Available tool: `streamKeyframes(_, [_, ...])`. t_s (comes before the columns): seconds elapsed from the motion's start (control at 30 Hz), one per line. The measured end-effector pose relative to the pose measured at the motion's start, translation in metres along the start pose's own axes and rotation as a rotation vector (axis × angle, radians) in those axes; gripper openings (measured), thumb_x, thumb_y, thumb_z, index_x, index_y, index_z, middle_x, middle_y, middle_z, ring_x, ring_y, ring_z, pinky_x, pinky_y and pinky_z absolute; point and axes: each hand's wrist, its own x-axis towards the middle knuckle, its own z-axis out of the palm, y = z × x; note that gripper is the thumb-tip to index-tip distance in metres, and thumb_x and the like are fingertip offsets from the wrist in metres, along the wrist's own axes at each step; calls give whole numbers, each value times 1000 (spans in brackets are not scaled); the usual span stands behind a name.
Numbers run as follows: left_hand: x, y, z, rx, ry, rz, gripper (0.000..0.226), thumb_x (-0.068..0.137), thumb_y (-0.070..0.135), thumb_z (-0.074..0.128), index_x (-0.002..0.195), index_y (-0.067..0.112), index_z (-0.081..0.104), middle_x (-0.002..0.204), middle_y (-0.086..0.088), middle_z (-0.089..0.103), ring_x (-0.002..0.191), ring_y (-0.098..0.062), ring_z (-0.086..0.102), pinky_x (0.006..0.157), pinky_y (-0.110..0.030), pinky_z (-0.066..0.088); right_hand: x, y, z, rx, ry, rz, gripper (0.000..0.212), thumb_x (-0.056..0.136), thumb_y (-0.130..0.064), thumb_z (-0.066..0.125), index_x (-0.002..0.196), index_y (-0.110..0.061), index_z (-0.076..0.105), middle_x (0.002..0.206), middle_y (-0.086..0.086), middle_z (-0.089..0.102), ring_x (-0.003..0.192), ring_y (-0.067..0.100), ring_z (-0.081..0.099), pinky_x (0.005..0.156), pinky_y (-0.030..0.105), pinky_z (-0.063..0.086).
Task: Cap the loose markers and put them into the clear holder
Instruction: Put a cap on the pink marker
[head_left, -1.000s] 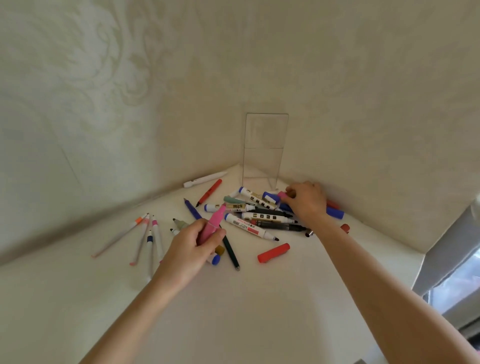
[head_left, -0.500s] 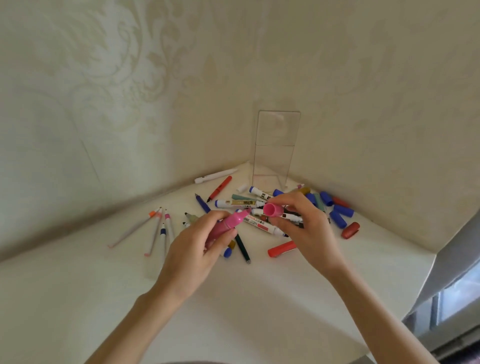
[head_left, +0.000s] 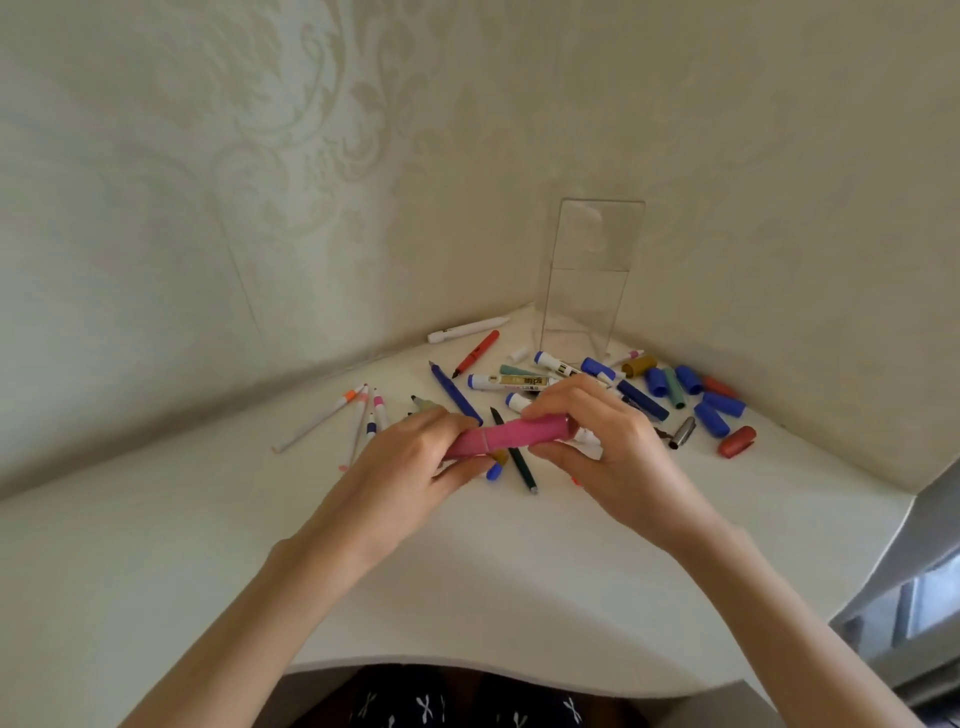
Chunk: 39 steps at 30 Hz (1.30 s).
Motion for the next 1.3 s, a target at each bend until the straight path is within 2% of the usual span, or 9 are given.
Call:
streamKeyframes(0.23, [-17, -4, -9, -39, -58, -55, 23, 85, 34, 59, 96, 15, 63, 70, 12, 55, 59, -3, 49, 56, -15, 35, 3, -4, 7, -48, -53, -152, 25, 81, -8, 66, 106, -8, 68, 102, 5, 64, 97, 9, 57, 87, 16, 47])
streamKeyframes(0.37, [-20, -4, -21, 68, -79, 83, 37, 85, 48, 47, 94, 16, 64, 70, 13, 56, 58, -7, 49, 53, -28, 43, 1, -8, 10, 100, -18, -78, 27, 79, -9, 69, 106, -12, 70, 96, 3, 66, 88, 10, 60, 80, 20, 50])
streamKeyframes(0.57, [-28, 1, -24, 110, -10, 145, 36, 87, 38, 45, 94, 9, 64, 72, 2, 61, 61, -18, 57, 49, -35, 49, 2, -19, 22, 188, -17, -39, 26, 81, -21, 67, 106, -15, 70, 94, -6, 63, 86, 8, 60, 73, 20, 50])
streamKeyframes(0.8, [-45, -16, -26, 245, 45, 159, 32, 86, 32, 49, 93, 5, 66, 70, -1, 64, 54, -15, 59, 45, -25, 50, 6, -35, 54, 443, -28, 210, 22, 78, -6, 71, 97, -17, 73, 89, -4, 68, 83, 10, 63, 74, 23, 52])
streamKeyframes(0.9, [-54, -30, -31, 272, -31, 161, 31, 85, 36, 48, 91, 12, 66, 71, 5, 64, 58, -12, 61, 45, -24, 50, 7, -38, 64, 580, -147, 364, 20, 77, -5, 72, 94, -16, 72, 82, 4, 70, 73, 10, 65, 69, 22, 53])
streamKeyframes(1.0, [-55, -41, -43, 266, -94, 118, 35, 87, 51, 39, 94, 26, 63, 71, 13, 63, 57, -6, 59, 44, -25, 49, 13, -36, 64, 497, -299, 324, 16, 82, -19, 68, 98, -13, 67, 81, 7, 69, 71, 12, 66, 69, 22, 54])
streamKeyframes(1.1, [-44, -42, -51, 269, -30, 52, 38, 84, 62, 35, 90, 32, 58, 67, 20, 59, 55, 0, 50, 45, -18, 41, 24, -34, 66, 544, -193, 295, 9, 89, -28, 59, 98, -26, 57, 78, 5, 59, 68, 14, 54, 66, 28, 46])
streamKeyframes(1.2, [-36, -40, -54, 59, -41, -110, 43, 79, 67, 45, 84, 27, 58, 55, 14, 49, 56, -5, 46, 51, -17, 32, 30, -38, 74, 556, -122, 199, 5, 90, -32, 49, 93, -30, 53, 79, -6, 56, 72, 21, 47, 63, 27, 38])
streamKeyframes(1.3, [-37, -39, -57, 92, -36, -57, 44, 81, 63, 47, 83, 21, 62, 55, 10, 48, 56, -11, 47, 50, -16, 32, 33, -41, 85, 609, -42, 187, 6, 89, -32, 50, 88, -28, 54, 73, -19, 57, 66, 5, 47, 61, 22, 37])
